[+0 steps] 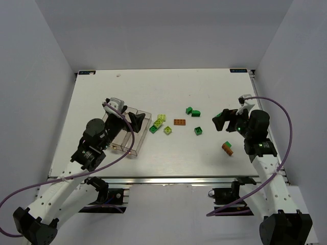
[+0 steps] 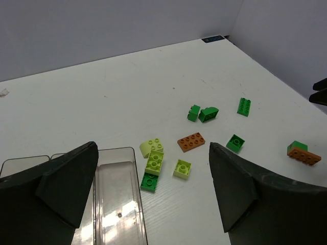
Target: Sort the legos into containers by color
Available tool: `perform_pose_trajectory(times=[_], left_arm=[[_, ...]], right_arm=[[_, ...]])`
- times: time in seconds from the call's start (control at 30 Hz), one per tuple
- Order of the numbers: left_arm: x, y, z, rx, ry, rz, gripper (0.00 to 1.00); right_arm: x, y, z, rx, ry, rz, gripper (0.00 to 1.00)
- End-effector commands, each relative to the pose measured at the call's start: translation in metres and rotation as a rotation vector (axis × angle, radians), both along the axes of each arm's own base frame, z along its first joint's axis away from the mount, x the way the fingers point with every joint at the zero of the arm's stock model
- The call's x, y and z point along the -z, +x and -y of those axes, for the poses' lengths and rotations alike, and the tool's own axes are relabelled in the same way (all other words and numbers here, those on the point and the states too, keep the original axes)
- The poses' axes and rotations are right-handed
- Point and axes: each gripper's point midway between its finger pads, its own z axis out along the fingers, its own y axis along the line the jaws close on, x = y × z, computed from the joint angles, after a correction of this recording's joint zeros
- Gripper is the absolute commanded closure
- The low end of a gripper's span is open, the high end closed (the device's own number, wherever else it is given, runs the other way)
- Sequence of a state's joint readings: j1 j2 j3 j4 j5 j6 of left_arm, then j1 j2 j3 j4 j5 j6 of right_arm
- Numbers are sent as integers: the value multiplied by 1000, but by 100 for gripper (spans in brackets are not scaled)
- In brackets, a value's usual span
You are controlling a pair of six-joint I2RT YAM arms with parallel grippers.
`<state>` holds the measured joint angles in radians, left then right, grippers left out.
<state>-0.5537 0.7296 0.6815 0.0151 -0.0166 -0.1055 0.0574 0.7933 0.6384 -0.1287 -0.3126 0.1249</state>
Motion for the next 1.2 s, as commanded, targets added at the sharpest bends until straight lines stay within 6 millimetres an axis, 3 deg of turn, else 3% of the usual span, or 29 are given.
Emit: perform_pose_trajectory(times=[0.0,0.07,0.17,0.2,0.3,0.33,0.4,0.47,0.5,0.53,0.57,0.6,0.63,0.67,0.7,0.73,0.8,0.83,0.9,0.93,1.0,1.07,1.1,1.17], left_arm=[[-6,-1,1,12,-13,9,2],[-6,-1,2,12,-12,8,2],[-4,-4,7,46,-9,4,2],[-3,-4,8,49,-9,1,2],[-2,-4,10,58,-7,-3,3],[-2,-4,10,60,-8,-4,4],[0,-3,13,72,-8,-12,9],[3,-3,17,86,-14,-24,30],[4,-2,19,95,-16,-33,41],[12,1,24,111,-6,-61,54],[16,2,28,118,-3,-86,75],[25,4,30,122,13,-123,81],[38,11,34,118,38,-185,85],[46,14,37,111,52,-225,86],[62,16,36,96,82,-291,83],[76,27,38,63,106,-358,76],[101,25,44,60,157,-459,54],[114,30,49,47,192,-504,49],[134,22,60,47,292,-551,40],[137,23,64,39,343,-549,37],[168,20,64,0,473,-603,33],[176,25,67,4,531,-618,30],[191,26,66,1,582,-649,30],[191,37,63,-27,642,-636,29]], right_arm=[[-30,1,-7,-44,11,101,11],[-26,-6,-14,-131,-45,141,11],[-26,-33,-37,-368,-117,247,11],[-33,-51,-49,-480,-122,305,11],[-36,-74,-58,-585,-145,407,12],[-36,-78,-59,-600,-154,424,17],[-35,-79,-58,-607,-180,447,57],[-34,-75,-57,-590,-177,429,100],[-25,-72,-56,-590,-166,375,100],[-29,-70,-58,-598,-162,362,100],[-27,-71,-60,-615,-155,331,80],[-12,-68,-60,-617,-155,237,64],[-16,-66,-61,-618,-167,225,46],[-11,-67,-66,-638,-178,200,19],[-2,-61,-64,-626,-207,173,11],[7,-62,-67,-638,-218,158,11],[20,-57,-67,-632,-273,143,11],[22,-61,-73,-656,-296,141,11],[26,-60,-74,-655,-327,142,11],[27,-63,-78,-676,-337,150,11],[30,-67,-82,-711,-350,154,17],[31,-75,-86,-768,-353,153,25],[32,-78,-87,-783,-354,148,27],[34,-85,-89,-831,-352,145,31]])
